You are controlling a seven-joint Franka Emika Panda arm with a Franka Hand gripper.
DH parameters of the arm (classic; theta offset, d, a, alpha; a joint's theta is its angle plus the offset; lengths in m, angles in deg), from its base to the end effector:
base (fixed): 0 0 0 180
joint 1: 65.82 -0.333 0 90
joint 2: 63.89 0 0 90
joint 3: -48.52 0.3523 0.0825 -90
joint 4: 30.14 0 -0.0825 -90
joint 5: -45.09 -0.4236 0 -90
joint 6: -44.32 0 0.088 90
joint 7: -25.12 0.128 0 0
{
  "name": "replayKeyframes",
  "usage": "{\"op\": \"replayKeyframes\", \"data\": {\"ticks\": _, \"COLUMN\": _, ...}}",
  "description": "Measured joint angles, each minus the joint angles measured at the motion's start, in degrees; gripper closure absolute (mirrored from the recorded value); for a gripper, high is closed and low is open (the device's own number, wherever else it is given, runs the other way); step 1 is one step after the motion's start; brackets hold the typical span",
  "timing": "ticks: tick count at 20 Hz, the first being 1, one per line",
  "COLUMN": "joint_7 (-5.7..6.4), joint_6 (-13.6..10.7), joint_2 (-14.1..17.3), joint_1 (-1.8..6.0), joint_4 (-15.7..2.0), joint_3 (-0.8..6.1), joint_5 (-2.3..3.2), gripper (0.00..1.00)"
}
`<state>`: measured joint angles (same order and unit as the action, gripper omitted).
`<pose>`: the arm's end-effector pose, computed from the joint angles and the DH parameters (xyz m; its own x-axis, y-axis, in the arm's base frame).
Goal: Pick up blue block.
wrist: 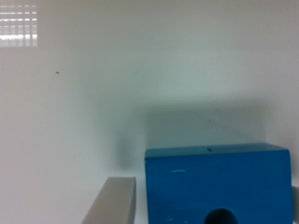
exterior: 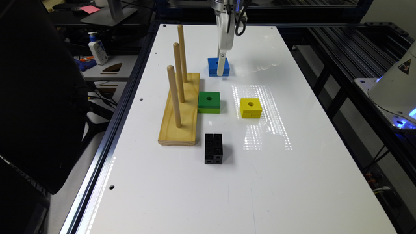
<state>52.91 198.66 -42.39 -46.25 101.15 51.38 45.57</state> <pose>0.5410 -0.1611 0.1662 0.7156 -0.6983 0.0177 -0.6978 -0.7158 -0.0257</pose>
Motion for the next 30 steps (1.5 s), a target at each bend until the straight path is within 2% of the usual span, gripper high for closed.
{"op": "replayKeyframes", "data": {"ticks": 14, "joint_7": 0.16, "joint_6": 0.0, "joint_2": 0.5, "joint_1": -0.03, "joint_4": -0.32, "joint_3": 0.21, "joint_5": 0.0, "gripper": 0.0}}
{"op": "replayKeyframes", "data": {"ticks": 17, "joint_7": 0.2, "joint_6": 2.2, "joint_2": 2.7, "joint_1": -0.03, "joint_4": -0.52, "joint_3": 0.18, "joint_5": 0.06, "gripper": 0.0}}
{"op": "replayKeyframes", "data": {"ticks": 24, "joint_7": 0.21, "joint_6": 2.2, "joint_2": 3.0, "joint_1": 0.0, "joint_4": -0.99, "joint_3": 0.2, "joint_5": 0.04, "gripper": 0.0}}
{"op": "replayKeyframes", "data": {"ticks": 25, "joint_7": 0.21, "joint_6": 2.2, "joint_2": 3.0, "joint_1": 0.0, "joint_4": -0.99, "joint_3": 0.21, "joint_5": 0.04, "gripper": 1.0}}
{"op": "replayKeyframes", "data": {"ticks": 30, "joint_7": 0.21, "joint_6": 2.2, "joint_2": 2.9, "joint_1": 0.01, "joint_4": -0.99, "joint_3": 0.21, "joint_5": 0.04, "gripper": 1.0}}
